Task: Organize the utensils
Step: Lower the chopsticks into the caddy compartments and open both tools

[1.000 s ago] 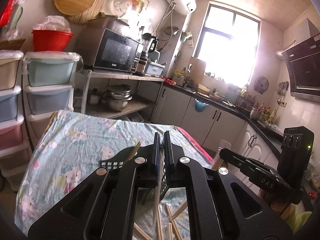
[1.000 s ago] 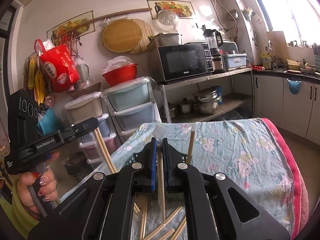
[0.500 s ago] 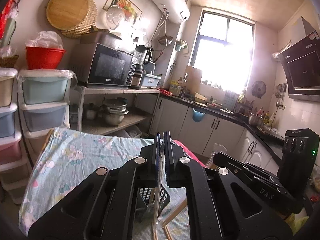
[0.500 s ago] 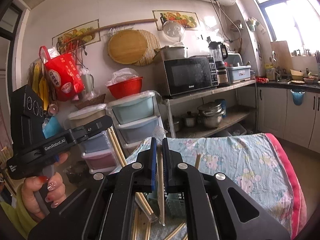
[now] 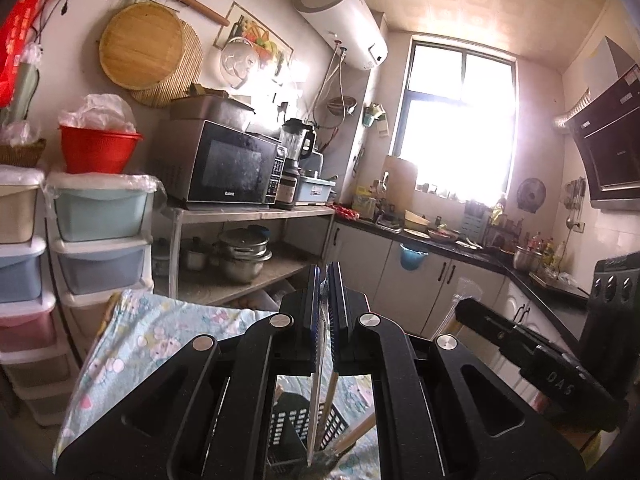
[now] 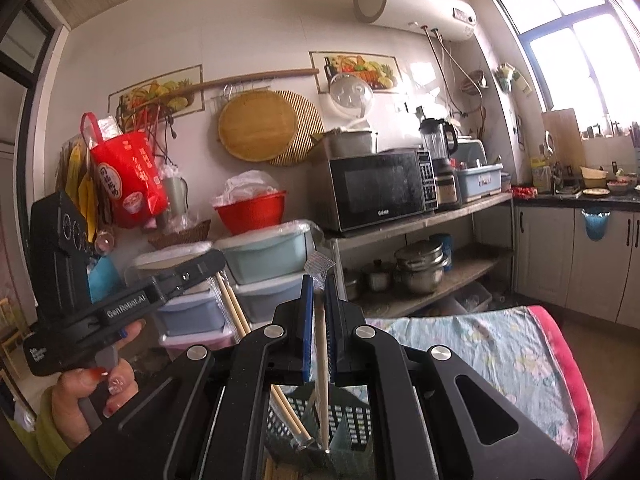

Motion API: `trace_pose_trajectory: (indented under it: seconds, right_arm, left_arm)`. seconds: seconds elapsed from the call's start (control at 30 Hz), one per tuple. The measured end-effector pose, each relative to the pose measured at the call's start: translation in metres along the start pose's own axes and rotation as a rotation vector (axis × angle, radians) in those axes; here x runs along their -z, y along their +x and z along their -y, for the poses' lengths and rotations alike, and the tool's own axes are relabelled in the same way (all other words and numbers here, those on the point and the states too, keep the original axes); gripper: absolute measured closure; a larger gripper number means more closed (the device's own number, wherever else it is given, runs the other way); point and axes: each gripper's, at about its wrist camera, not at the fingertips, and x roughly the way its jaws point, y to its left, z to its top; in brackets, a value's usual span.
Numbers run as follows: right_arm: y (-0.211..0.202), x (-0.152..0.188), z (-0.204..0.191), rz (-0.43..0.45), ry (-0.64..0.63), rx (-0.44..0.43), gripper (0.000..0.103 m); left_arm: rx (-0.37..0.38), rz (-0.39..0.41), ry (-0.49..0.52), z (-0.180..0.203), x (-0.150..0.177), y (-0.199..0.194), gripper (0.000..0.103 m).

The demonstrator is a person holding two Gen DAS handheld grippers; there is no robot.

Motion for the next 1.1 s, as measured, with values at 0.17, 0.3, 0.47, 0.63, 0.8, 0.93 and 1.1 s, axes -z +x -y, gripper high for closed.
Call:
trace_pose_trajectory:
  seconds: [0.17, 0.3, 0.47, 0.63, 0.8, 0.93, 1.1]
  right_arm:
    - [0.006, -0.009, -0.003, 0.027, -0.023, 0.013, 0.097]
    - [0.012, -0.012, -0.004, 0.042, -0.041, 0.036, 0.097]
    - [0.021, -0.007, 0.002, 0.042, -0.035, 0.051, 0.097]
    - [0.031, 0.004, 0.011, 0.033, -0.016, 0.059, 0.097]
    - [0.042, 0.015, 0.018, 0.006, 0.001, 0.065, 0.097]
    - [0.052, 0.023, 0.022, -0.017, 0.013, 0.065, 0.097]
    - [0.061, 0.035, 0.025, -0.047, 0.022, 0.067, 0.097]
  left_arm:
    - [-0.013, 0.010, 0.001, -0.002, -0.005, 0.009, 0.101]
    - [-0.025, 0.021, 0.001, -0.005, -0.006, 0.015, 0.101]
    - [-0.045, 0.023, -0.001, -0.008, 0.000, 0.024, 0.101]
    - [-0.062, 0.014, -0.005, -0.013, 0.010, 0.033, 0.101]
    - [-0.062, -0.010, -0.019, -0.017, 0.019, 0.042, 0.101]
    - [-0.063, -0.027, -0.026, -0.020, 0.028, 0.049, 0.101]
    - [-0.065, -0.047, -0.033, -0.024, 0.039, 0.056, 0.101]
